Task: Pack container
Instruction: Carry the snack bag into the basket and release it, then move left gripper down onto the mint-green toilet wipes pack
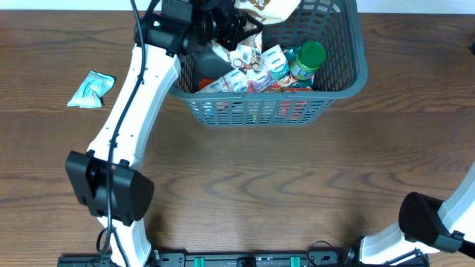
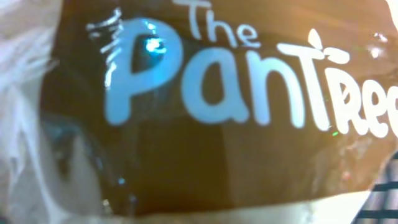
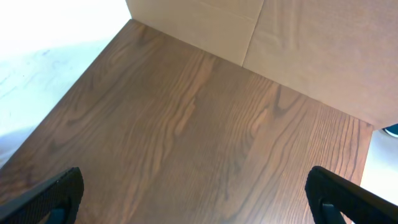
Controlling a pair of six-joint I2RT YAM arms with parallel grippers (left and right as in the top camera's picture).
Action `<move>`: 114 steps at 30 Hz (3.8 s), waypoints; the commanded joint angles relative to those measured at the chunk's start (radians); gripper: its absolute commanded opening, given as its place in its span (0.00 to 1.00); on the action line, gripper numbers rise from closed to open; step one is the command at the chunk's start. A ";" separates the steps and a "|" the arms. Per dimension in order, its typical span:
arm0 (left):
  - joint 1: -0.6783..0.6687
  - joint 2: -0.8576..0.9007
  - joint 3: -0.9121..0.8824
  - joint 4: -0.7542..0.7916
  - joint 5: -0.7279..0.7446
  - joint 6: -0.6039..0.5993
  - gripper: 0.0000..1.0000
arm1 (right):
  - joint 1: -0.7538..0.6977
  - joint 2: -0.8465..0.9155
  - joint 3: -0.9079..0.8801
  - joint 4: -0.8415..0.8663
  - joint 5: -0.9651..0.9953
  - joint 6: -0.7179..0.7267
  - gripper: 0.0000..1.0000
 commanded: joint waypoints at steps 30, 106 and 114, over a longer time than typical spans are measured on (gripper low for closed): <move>0.021 -0.175 0.014 -0.132 -0.311 -0.061 0.99 | -0.005 0.002 -0.005 -0.001 0.007 0.017 0.99; 0.667 0.398 -0.028 -0.363 -0.508 0.391 0.99 | -0.005 0.002 -0.005 -0.001 0.006 0.017 0.99; 0.667 0.435 -0.028 -0.351 -0.497 0.377 0.87 | -0.005 0.002 -0.005 -0.001 0.006 0.017 0.99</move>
